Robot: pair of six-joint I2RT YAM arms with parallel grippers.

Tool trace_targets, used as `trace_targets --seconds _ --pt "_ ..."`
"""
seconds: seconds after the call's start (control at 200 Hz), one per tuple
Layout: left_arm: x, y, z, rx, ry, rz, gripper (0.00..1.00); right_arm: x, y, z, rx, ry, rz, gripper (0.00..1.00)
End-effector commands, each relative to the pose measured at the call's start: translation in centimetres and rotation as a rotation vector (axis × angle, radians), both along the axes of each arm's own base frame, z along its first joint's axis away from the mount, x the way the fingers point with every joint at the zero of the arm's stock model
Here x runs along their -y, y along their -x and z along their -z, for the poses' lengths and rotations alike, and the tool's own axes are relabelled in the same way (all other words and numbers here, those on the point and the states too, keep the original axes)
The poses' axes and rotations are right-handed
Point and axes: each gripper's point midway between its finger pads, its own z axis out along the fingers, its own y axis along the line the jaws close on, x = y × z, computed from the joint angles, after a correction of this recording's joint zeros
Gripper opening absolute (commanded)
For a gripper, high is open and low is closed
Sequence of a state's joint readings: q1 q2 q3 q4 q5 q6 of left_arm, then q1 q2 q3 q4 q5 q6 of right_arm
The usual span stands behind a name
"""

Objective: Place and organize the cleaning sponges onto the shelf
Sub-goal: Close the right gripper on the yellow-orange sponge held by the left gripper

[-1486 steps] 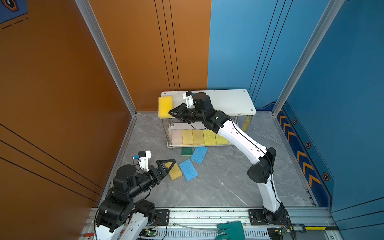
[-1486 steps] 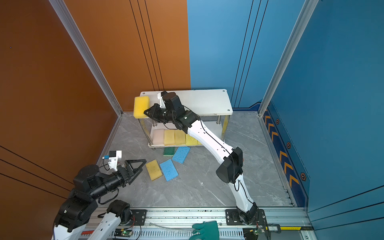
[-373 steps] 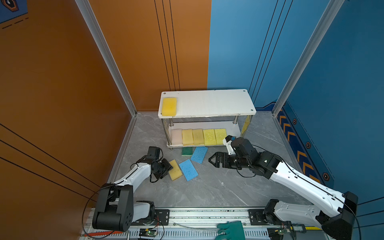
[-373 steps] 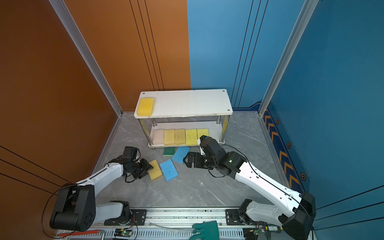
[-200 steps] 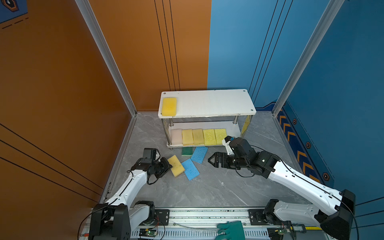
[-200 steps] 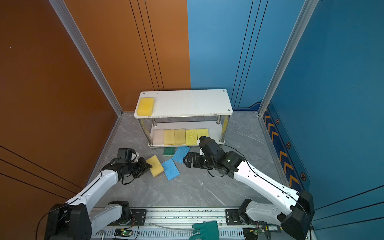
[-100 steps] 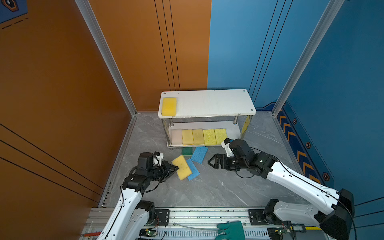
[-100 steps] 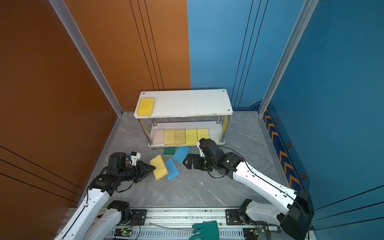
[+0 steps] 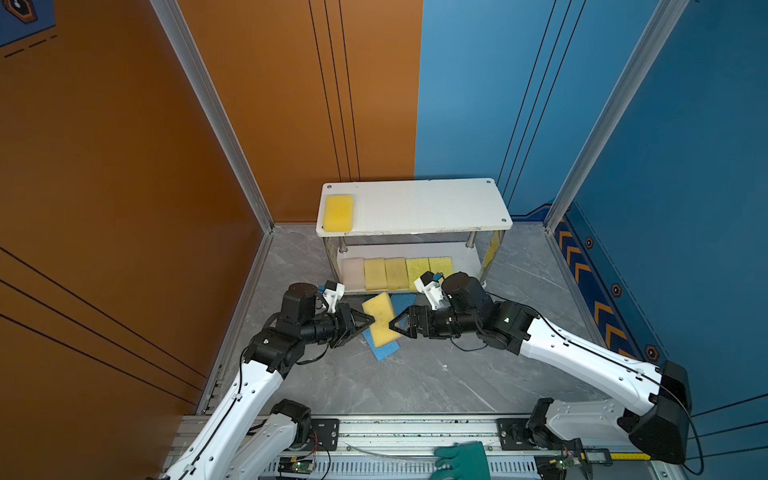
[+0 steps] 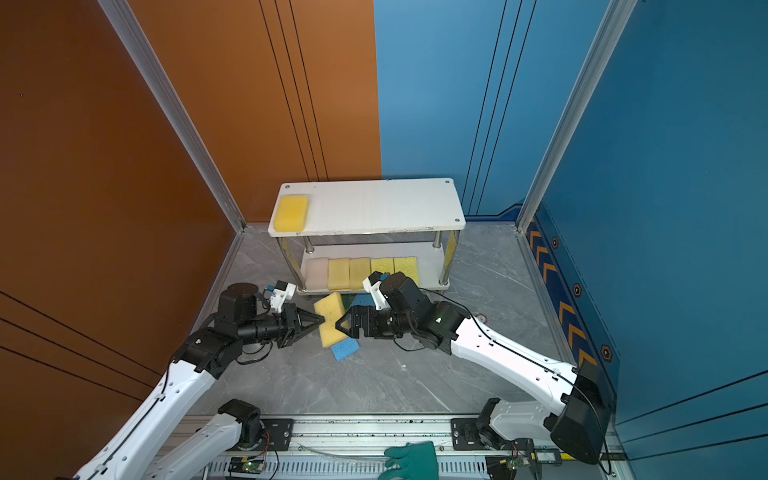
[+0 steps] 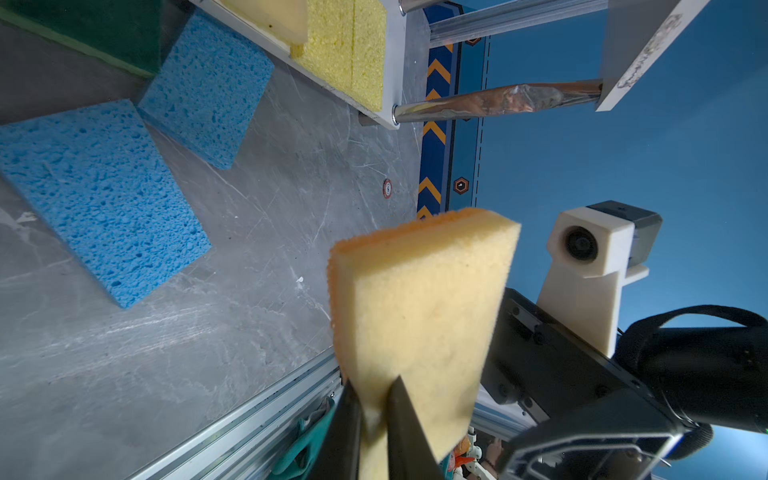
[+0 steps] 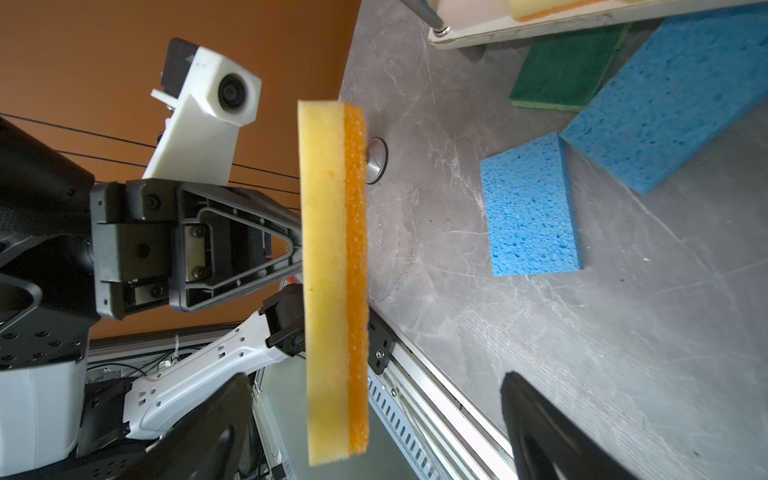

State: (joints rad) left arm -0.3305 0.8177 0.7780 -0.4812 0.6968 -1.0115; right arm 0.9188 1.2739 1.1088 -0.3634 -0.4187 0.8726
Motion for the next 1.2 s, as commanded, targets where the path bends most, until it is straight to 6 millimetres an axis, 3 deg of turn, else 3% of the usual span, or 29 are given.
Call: trace_targets --seconds 0.0,0.636,0.971,1.191 --pt "0.2 -0.4 -1.2 0.035 0.000 -0.013 0.14 -0.8 -0.1 -1.9 0.036 -0.041 -0.009 0.92" --pt "0.5 -0.9 -1.5 0.047 0.013 -0.035 0.14 -1.3 0.5 -1.5 0.025 -0.044 -0.024 0.58" --pt "0.7 -1.2 -1.5 0.047 0.018 -0.037 0.13 -1.3 0.3 -1.3 0.023 -0.044 -0.023 0.30" --pt "0.8 -1.4 -1.3 0.044 0.016 -0.037 0.14 -1.1 0.0 -1.3 0.022 -0.044 -0.012 0.24"
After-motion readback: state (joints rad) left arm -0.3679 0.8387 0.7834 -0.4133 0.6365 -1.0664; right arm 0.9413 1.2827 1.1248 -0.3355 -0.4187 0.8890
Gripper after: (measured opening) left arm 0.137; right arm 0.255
